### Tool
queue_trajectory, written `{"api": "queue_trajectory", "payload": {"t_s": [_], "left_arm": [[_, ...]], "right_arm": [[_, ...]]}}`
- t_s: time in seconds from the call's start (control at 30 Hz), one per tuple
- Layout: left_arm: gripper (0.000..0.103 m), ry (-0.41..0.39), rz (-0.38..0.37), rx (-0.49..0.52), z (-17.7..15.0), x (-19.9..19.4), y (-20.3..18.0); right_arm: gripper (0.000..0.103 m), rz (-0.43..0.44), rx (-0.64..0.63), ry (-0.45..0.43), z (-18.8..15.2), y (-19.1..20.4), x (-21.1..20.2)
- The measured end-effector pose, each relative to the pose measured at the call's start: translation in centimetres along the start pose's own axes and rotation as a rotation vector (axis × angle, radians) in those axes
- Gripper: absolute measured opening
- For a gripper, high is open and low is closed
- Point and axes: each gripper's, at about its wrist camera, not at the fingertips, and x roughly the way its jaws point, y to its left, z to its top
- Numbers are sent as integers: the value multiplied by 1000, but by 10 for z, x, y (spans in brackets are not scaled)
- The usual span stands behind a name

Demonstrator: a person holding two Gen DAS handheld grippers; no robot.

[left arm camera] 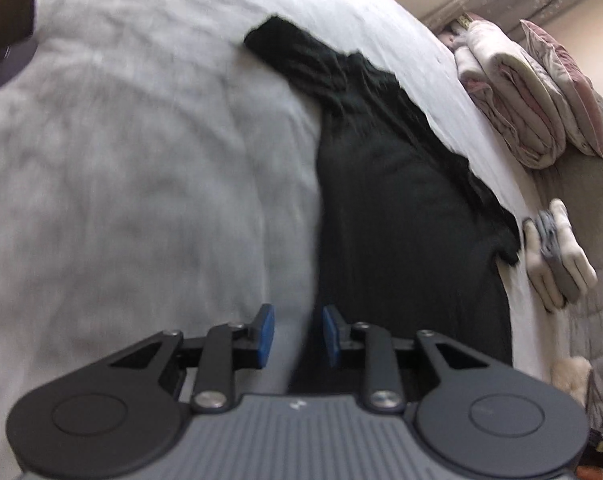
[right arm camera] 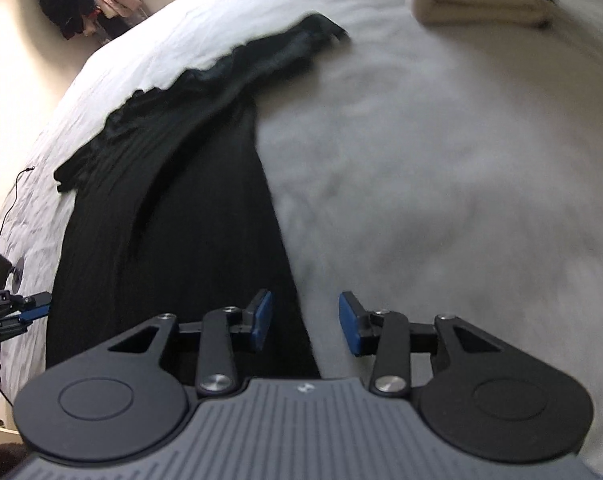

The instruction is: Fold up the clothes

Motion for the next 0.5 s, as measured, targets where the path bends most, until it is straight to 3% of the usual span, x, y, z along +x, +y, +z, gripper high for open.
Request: {"api": "queue_trajectory", "payload": {"t_s": [0.07,0.37,0.5], "left_arm": [[27,21,-17,-9,-13,-5,3],[27,87,-119,-95,-66,-33,32],[27,135,-151,-103,-85,-39,37]], "right_arm": [[34,4,7,13,-14,-7,-8],[34,90,55,65,-58,-21,-39],[34,79,41,66,-68,-17,-38]]}}
